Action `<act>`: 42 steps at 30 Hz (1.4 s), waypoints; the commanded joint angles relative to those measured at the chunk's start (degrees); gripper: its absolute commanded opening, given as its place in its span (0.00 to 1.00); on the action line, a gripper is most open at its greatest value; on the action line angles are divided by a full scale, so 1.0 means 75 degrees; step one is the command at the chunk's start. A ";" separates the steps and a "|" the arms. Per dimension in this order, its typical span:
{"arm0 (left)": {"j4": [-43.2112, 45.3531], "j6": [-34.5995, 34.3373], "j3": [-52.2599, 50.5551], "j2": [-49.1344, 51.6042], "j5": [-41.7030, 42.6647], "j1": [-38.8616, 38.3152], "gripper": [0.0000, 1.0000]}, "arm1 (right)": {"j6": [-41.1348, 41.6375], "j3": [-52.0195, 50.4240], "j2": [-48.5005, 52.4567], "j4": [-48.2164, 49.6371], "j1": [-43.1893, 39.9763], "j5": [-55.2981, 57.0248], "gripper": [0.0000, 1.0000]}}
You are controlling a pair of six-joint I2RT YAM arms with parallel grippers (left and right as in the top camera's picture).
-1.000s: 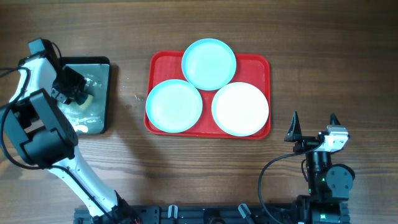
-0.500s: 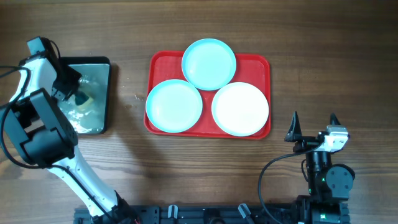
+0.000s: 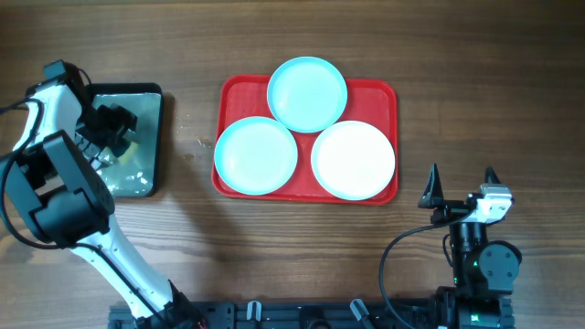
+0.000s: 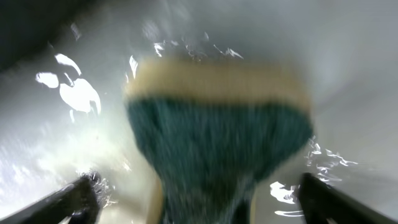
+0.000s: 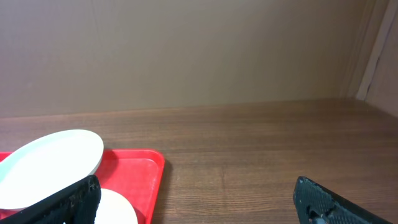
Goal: Clean dirty plates on tray and stack at the side
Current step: 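Dip and rub the held sponge in the soapy water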
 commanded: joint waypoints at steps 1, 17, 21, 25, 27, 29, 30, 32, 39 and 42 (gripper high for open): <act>-0.0096 -0.0003 -0.0166 0.0219 0.0956 0.0017 0.40 | -0.0079 -0.0009 -0.0041 0.0017 -0.0029 -0.0029 1.00; 0.0644 -0.0003 -0.0166 0.0219 0.0248 0.0023 1.00 | -0.0079 -0.0009 -0.0041 0.0017 -0.0029 -0.0029 1.00; 0.0708 -0.0003 -0.0166 0.0219 0.0201 0.0023 0.88 | -0.0079 -0.0009 -0.0041 0.0017 -0.0029 -0.0029 1.00; 0.0731 -0.0003 -0.0166 0.0219 0.0207 0.0023 0.16 | -0.0076 -0.0009 -0.0041 0.0017 -0.0029 -0.0029 1.00; 0.0726 -0.0003 -0.0166 0.0219 0.0207 0.0023 0.04 | -0.0076 -0.0009 -0.0041 0.0017 -0.0029 -0.0029 1.00; 0.0688 -0.0003 -0.0163 0.0204 0.0210 0.0023 0.04 | -0.0079 -0.0009 -0.0041 0.0017 -0.0029 -0.0029 1.00; 0.0635 -0.0003 -0.0163 0.0172 0.0210 0.0023 0.04 | -0.0079 -0.0009 -0.0041 0.0017 -0.0029 -0.0029 1.00; 0.0507 -0.0003 -0.0111 0.0064 0.0210 0.0023 0.04 | -0.0079 -0.0009 -0.0041 0.0017 -0.0029 -0.0029 1.00; -0.0385 -0.0003 0.0676 -0.0863 0.0618 0.0023 0.04 | -0.0079 -0.0009 -0.0041 0.0017 -0.0029 -0.0029 1.00; -0.0586 -0.0003 0.0912 -0.1524 0.1139 0.0023 0.04 | -0.0079 -0.0009 -0.0041 0.0017 -0.0029 -0.0029 1.00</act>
